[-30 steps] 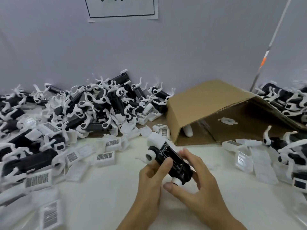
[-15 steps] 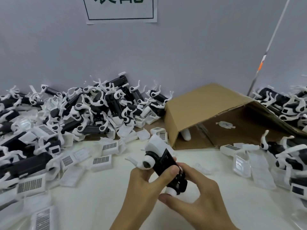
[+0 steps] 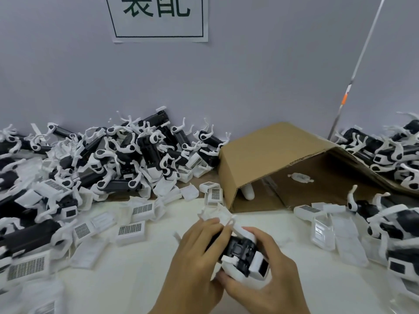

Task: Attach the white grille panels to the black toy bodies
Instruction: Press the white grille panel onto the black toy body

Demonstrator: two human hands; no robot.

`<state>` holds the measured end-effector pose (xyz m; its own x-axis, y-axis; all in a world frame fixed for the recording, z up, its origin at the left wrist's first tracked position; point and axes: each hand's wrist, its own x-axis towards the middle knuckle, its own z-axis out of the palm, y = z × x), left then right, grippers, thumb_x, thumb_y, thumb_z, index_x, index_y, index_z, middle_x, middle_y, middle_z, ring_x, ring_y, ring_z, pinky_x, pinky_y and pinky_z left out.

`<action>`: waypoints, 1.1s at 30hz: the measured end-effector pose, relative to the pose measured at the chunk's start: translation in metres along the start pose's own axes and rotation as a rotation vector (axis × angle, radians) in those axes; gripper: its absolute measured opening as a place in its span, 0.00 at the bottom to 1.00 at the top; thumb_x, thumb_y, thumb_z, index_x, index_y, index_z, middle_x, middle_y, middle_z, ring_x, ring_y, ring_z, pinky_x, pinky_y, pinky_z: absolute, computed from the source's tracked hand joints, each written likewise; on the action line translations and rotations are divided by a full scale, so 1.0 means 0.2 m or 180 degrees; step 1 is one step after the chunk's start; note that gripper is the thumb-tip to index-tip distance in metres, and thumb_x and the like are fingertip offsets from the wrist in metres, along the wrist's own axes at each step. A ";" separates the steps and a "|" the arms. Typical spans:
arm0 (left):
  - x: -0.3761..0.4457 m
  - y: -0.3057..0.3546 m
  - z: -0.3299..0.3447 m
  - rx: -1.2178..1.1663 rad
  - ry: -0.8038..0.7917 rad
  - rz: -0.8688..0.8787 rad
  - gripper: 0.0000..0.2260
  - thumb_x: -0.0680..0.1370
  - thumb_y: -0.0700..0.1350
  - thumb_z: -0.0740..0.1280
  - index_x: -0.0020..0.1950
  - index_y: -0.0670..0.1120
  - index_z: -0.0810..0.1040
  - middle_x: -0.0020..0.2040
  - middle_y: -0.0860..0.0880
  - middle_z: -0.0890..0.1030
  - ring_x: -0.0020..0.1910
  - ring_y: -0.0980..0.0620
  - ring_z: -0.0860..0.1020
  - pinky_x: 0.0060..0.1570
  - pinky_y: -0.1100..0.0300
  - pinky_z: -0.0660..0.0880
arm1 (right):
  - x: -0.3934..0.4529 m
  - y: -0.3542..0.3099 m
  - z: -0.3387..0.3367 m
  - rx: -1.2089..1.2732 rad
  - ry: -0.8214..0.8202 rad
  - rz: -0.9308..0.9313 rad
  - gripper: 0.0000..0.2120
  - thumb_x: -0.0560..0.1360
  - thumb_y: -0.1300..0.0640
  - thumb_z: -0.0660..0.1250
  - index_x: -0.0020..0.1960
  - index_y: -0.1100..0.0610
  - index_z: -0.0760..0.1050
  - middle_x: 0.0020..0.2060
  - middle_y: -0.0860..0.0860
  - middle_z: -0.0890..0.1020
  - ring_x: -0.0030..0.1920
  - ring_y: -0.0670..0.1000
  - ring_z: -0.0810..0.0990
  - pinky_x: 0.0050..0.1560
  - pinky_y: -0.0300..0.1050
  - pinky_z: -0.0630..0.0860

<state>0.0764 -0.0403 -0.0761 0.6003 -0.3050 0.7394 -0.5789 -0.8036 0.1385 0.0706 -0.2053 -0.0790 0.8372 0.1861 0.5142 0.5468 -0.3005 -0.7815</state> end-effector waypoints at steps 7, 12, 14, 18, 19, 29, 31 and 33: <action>-0.02 -0.01 0.02 0.0040 0.0003 -0.0088 0.37 0.61 0.39 0.72 0.71 0.44 0.71 0.58 0.51 0.77 0.64 0.49 0.73 0.62 0.54 0.70 | 0.01 -0.06 -0.01 0.0540 -0.0200 0.0640 0.36 0.56 0.52 0.85 0.60 0.40 0.74 0.50 0.33 0.83 0.51 0.38 0.83 0.47 0.26 0.75; 0.00 0.05 0.05 0.0574 0.0358 -0.0148 0.24 0.71 0.46 0.70 0.66 0.45 0.73 0.53 0.50 0.80 0.52 0.48 0.72 0.51 0.58 0.68 | 0.04 -0.08 -0.02 0.0529 0.0177 0.1057 0.31 0.50 0.35 0.77 0.49 0.44 0.78 0.39 0.38 0.84 0.41 0.37 0.82 0.37 0.27 0.75; 0.00 0.05 0.05 0.0277 0.0599 -0.0198 0.28 0.66 0.42 0.80 0.59 0.45 0.68 0.55 0.48 0.73 0.48 0.48 0.72 0.48 0.59 0.69 | 0.08 -0.06 -0.04 0.0750 0.0259 0.1414 0.27 0.54 0.28 0.72 0.47 0.43 0.80 0.41 0.42 0.85 0.41 0.37 0.82 0.35 0.28 0.74; -0.01 0.06 0.01 -0.0502 0.1099 -0.0546 0.24 0.66 0.42 0.82 0.51 0.46 0.69 0.49 0.52 0.74 0.43 0.56 0.73 0.44 0.70 0.69 | 0.12 -0.03 -0.08 0.1457 0.0181 0.1648 0.47 0.51 0.12 0.56 0.51 0.45 0.84 0.49 0.45 0.88 0.51 0.43 0.85 0.51 0.43 0.75; 0.00 0.07 -0.01 -0.0846 0.1224 -0.0875 0.20 0.68 0.46 0.81 0.51 0.47 0.73 0.48 0.54 0.77 0.43 0.58 0.75 0.44 0.71 0.71 | 0.12 -0.02 -0.08 0.1444 0.0222 0.1563 0.47 0.53 0.11 0.55 0.52 0.45 0.84 0.50 0.44 0.87 0.52 0.44 0.85 0.52 0.45 0.75; 0.08 0.11 -0.11 -0.6128 0.1228 -0.4077 0.18 0.80 0.47 0.61 0.59 0.36 0.83 0.51 0.35 0.83 0.47 0.41 0.82 0.58 0.50 0.76 | 0.02 0.01 0.00 -0.0135 -0.0409 -0.0294 0.31 0.65 0.33 0.77 0.67 0.33 0.73 0.67 0.35 0.71 0.69 0.42 0.72 0.58 0.28 0.72; 0.08 0.14 -0.10 -0.6346 0.1022 -0.4130 0.18 0.80 0.48 0.60 0.56 0.37 0.84 0.47 0.38 0.82 0.41 0.45 0.81 0.47 0.54 0.80 | 0.01 0.01 0.01 -0.0102 -0.0369 -0.0525 0.26 0.66 0.45 0.79 0.63 0.38 0.78 0.66 0.40 0.73 0.69 0.46 0.73 0.62 0.30 0.71; 0.08 0.17 -0.09 -0.6467 0.0927 -0.4111 0.19 0.81 0.48 0.59 0.57 0.36 0.83 0.45 0.38 0.80 0.39 0.46 0.81 0.39 0.57 0.81 | 0.02 0.00 0.00 -0.0043 -0.0232 -0.0600 0.19 0.67 0.53 0.79 0.56 0.44 0.82 0.63 0.46 0.75 0.67 0.45 0.75 0.62 0.29 0.69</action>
<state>0.0560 -0.0640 -0.0471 0.9795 -0.0823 -0.1839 0.1603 0.8713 0.4638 0.0739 -0.2047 -0.0780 0.7187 0.3075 0.6236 0.6942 -0.2664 -0.6687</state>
